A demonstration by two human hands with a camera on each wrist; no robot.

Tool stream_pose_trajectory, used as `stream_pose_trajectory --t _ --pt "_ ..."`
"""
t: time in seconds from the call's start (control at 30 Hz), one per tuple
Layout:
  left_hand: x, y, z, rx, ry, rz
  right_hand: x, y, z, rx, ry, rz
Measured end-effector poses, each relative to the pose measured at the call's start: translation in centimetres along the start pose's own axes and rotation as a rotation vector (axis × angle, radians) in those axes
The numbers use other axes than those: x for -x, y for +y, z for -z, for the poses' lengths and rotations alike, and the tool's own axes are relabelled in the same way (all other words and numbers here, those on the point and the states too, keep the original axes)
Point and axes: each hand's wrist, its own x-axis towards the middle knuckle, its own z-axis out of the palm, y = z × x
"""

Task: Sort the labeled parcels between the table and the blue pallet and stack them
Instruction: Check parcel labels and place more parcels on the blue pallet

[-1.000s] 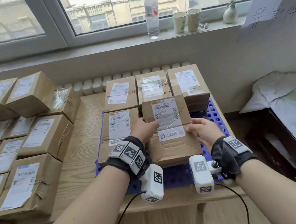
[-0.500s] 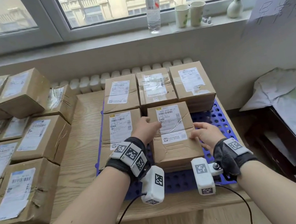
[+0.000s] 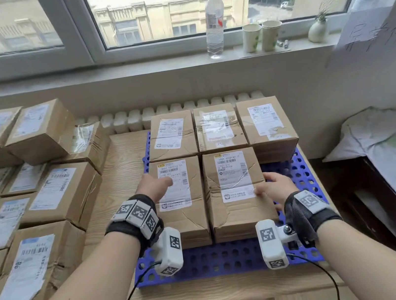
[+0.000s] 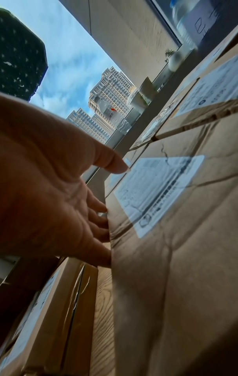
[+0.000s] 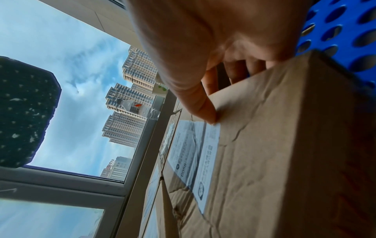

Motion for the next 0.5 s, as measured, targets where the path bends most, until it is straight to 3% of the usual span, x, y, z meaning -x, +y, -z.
stream_pose_trajectory --t 0.5 --pt "1.2 0.5 0.5 -0.047 -0.022 -0.040 -0.4 -0.2 -0.4 0.060 0.005 0.054"
